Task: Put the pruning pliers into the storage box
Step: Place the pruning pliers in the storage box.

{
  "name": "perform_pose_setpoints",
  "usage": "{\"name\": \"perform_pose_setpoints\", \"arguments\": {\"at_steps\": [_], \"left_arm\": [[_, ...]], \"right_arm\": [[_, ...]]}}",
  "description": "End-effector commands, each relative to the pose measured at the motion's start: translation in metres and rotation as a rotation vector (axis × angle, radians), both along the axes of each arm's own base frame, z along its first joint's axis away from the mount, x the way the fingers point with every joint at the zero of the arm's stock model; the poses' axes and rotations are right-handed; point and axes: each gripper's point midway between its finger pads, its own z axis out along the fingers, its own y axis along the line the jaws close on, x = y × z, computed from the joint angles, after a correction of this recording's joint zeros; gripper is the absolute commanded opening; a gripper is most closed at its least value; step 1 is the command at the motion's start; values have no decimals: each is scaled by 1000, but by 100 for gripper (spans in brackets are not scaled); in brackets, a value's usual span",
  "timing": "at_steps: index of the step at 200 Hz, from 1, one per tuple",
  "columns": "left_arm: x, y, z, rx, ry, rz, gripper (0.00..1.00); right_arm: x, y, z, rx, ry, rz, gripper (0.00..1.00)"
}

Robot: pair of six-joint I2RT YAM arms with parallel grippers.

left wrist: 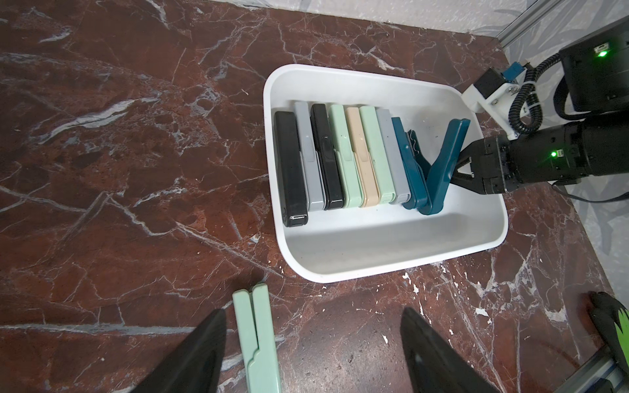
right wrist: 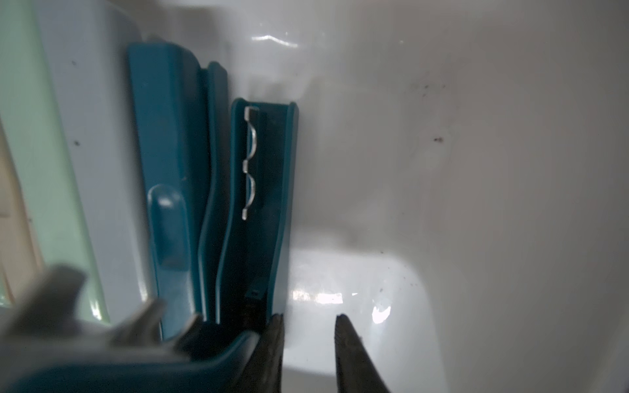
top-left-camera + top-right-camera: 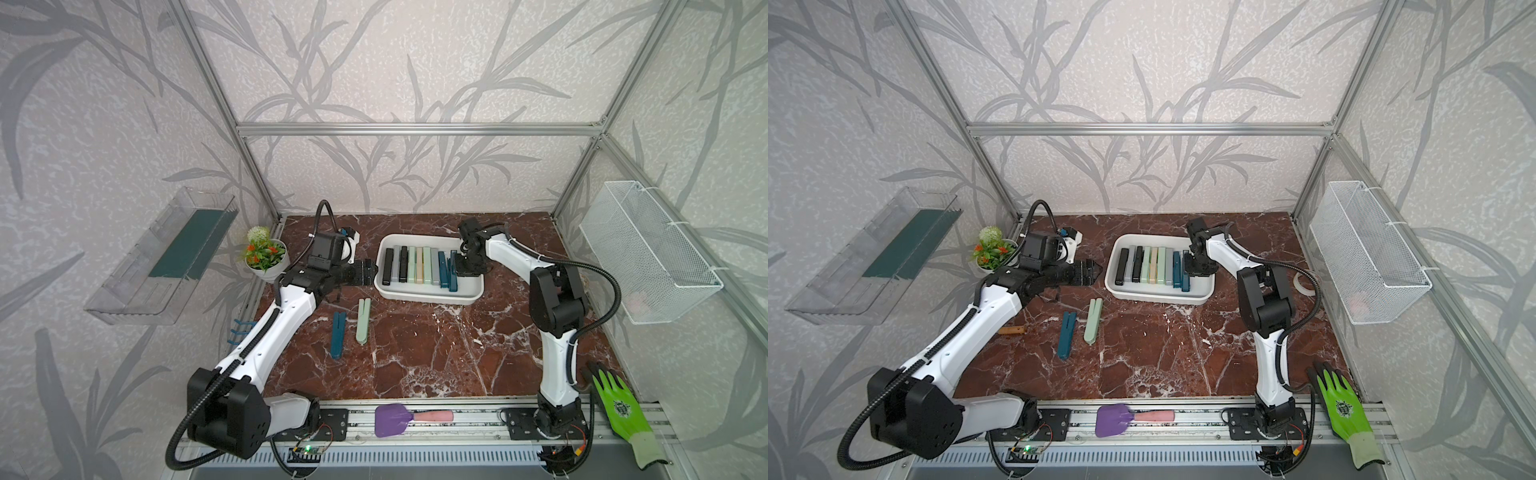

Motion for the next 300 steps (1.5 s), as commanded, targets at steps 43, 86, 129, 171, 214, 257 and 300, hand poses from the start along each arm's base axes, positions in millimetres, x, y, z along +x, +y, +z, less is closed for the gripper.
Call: {"name": "perform_pose_setpoints", "arguments": {"at_steps": [43, 86, 129, 171, 214, 257, 300], "left_arm": [[-1, 1, -1, 13, -8, -11, 80], [-2, -1, -1, 8, -3, -25, 80], [-1, -6, -1, -16, 2, -42, 79], [-1, -8, -1, -22, 0, -48, 79], [-1, -8, -1, -21, 2, -48, 78], [-2, -6, -1, -10, 0, -44, 78], [-1, -5, -3, -2, 5, -43, 78]], "right_arm": [[20, 11, 7, 36, -36, -28, 28], [27, -11, 37, -9, -87, -52, 28], [9, -10, 78, 43, -156, -4, 27], [-4, 5, 95, 147, -202, 26, 25], [6, 31, 100, 193, -215, 70, 22], [19, 36, 84, 191, -191, 60, 21], [24, 35, 64, 168, -160, 42, 20]]}}
